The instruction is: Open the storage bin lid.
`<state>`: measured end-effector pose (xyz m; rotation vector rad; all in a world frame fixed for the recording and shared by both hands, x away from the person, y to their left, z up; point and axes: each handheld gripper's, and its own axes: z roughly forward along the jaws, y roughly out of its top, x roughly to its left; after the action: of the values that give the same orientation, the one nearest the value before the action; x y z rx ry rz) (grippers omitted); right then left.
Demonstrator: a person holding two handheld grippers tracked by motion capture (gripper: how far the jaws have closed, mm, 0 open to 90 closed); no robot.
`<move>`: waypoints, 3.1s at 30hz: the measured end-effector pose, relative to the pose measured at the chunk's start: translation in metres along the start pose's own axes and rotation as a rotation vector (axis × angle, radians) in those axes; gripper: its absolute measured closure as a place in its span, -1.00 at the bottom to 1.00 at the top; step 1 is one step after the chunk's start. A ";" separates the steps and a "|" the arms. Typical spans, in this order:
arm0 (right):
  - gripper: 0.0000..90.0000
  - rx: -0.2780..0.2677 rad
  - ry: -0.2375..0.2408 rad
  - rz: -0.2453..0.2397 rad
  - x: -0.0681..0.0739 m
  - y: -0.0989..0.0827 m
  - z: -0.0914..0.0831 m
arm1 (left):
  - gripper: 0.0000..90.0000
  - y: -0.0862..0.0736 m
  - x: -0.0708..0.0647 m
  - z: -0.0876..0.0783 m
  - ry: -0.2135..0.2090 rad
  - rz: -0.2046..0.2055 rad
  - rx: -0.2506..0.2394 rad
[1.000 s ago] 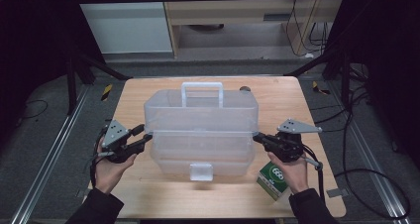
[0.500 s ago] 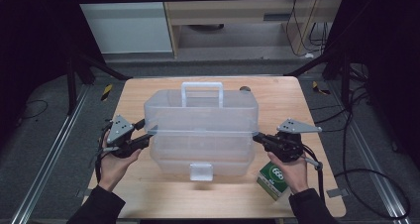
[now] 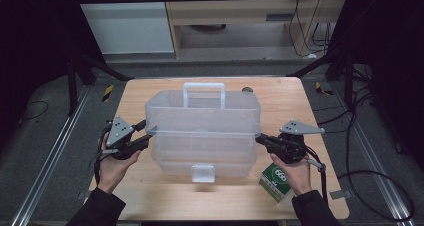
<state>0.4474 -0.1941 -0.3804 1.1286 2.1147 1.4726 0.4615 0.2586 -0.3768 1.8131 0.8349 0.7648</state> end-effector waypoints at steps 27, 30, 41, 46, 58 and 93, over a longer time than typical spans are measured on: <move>0.78 0.195 -0.078 0.004 -0.005 -0.026 0.024 | 0.32 0.004 0.002 0.000 0.005 -0.014 0.013; 0.79 0.199 -0.077 0.010 -0.005 -0.025 0.025 | 0.33 0.006 0.003 0.001 0.004 -0.010 0.013; 0.79 0.208 -0.083 0.007 -0.004 -0.024 0.025 | 0.36 0.017 0.008 0.004 0.014 -0.014 -0.007; 0.79 0.212 -0.084 0.009 -0.004 -0.023 0.025 | 0.38 0.021 0.010 0.006 0.019 -0.027 -0.022; 0.79 0.216 -0.088 0.004 -0.003 -0.023 0.025 | 0.41 0.033 0.016 0.013 0.037 -0.068 -0.055; 0.78 0.223 -0.085 0.016 -0.004 -0.022 0.026 | 0.66 0.060 0.036 0.040 0.105 -0.089 -0.065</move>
<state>0.4571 -0.1841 -0.4118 1.2641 2.2571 1.1940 0.5267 0.2495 -0.3297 1.6788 0.9420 0.8260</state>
